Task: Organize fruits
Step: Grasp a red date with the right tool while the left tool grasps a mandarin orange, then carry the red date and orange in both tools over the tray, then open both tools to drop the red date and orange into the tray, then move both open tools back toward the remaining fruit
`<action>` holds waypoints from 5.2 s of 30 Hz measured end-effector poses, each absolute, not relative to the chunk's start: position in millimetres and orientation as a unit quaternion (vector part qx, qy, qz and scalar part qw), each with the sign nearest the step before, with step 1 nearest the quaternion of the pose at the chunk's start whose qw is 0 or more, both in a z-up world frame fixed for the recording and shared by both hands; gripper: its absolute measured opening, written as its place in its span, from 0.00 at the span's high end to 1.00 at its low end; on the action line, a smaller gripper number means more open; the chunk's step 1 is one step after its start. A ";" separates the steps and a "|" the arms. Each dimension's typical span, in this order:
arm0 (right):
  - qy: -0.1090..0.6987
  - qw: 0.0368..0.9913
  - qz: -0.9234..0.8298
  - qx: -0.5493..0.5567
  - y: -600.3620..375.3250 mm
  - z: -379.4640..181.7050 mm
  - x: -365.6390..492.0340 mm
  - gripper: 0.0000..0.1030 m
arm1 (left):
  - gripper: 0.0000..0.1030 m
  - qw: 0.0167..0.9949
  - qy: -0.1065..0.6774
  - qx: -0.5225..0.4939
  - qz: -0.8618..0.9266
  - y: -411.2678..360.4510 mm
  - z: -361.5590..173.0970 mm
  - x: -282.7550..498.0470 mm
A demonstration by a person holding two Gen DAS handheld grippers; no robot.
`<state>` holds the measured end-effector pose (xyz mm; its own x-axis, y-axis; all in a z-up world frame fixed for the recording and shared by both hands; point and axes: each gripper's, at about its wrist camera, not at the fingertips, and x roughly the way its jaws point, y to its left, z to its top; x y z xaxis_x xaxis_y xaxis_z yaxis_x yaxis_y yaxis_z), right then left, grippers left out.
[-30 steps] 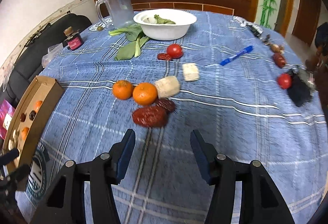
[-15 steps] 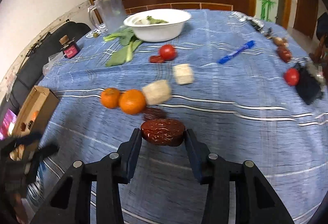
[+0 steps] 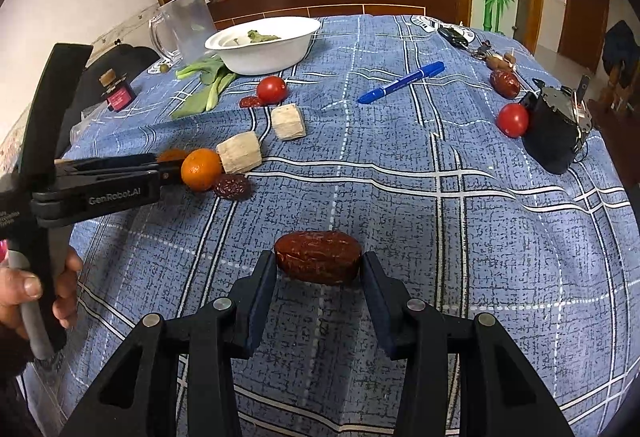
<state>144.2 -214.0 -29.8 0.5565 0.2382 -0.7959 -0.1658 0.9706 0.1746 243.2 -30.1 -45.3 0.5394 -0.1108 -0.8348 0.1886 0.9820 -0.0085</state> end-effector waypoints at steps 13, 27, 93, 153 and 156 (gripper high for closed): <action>0.438 0.892 0.110 0.033 -214.8 -11.9 126.5 0.55 | 0.73 0.871 0.479 -0.013 -0.112 -12.5 -26.4 178.1; 0.460 0.881 0.111 0.006 -183.6 -15.6 71.1 0.55 | 0.72 0.874 0.475 -0.034 -0.100 23.2 -9.8 76.4; 0.472 0.821 0.316 -0.063 156.3 -14.3 193.7 0.54 | 0.72 0.866 0.475 -0.122 0.100 273.7 -19.6 52.1; 0.460 0.866 0.194 -0.019 -97.9 9.3 41.2 0.41 | 0.27 0.893 0.443 -0.031 0.077 118.8 14.3 31.6; 0.459 0.873 0.166 -0.001 -131.9 9.5 51.5 0.41 | 0.27 0.891 0.451 -0.018 0.058 91.6 10.9 43.3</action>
<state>51.5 -132.0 9.5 0.5230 0.2886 -0.8020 -0.2913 0.9448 0.1500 43.3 91.6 10.9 0.5872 0.0877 -0.8047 -0.1194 0.9926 0.0210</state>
